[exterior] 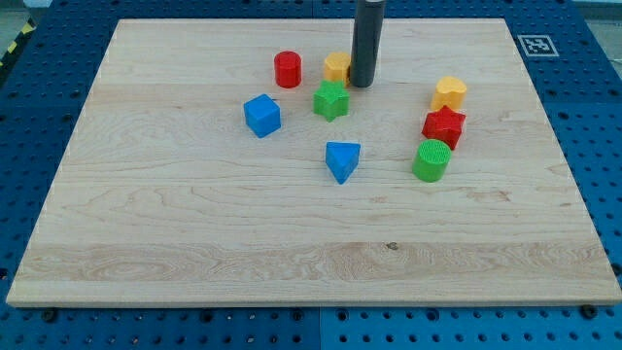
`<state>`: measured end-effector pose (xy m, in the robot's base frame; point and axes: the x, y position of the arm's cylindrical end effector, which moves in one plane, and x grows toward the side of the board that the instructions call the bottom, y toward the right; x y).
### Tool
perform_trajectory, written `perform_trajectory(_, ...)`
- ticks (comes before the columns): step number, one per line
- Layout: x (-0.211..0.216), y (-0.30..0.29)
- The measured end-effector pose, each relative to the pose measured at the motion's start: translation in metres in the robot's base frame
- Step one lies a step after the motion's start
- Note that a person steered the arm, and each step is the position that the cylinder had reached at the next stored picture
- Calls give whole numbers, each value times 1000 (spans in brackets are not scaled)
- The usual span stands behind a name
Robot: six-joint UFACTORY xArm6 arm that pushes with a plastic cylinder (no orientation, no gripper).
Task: Place the yellow heart near right to the yellow hexagon
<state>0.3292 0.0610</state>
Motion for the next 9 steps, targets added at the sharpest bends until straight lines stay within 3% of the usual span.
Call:
perform_trajectory(2, 71, 42)
perform_trajectory(6, 81, 136)
perform_trajectory(9, 62, 100)
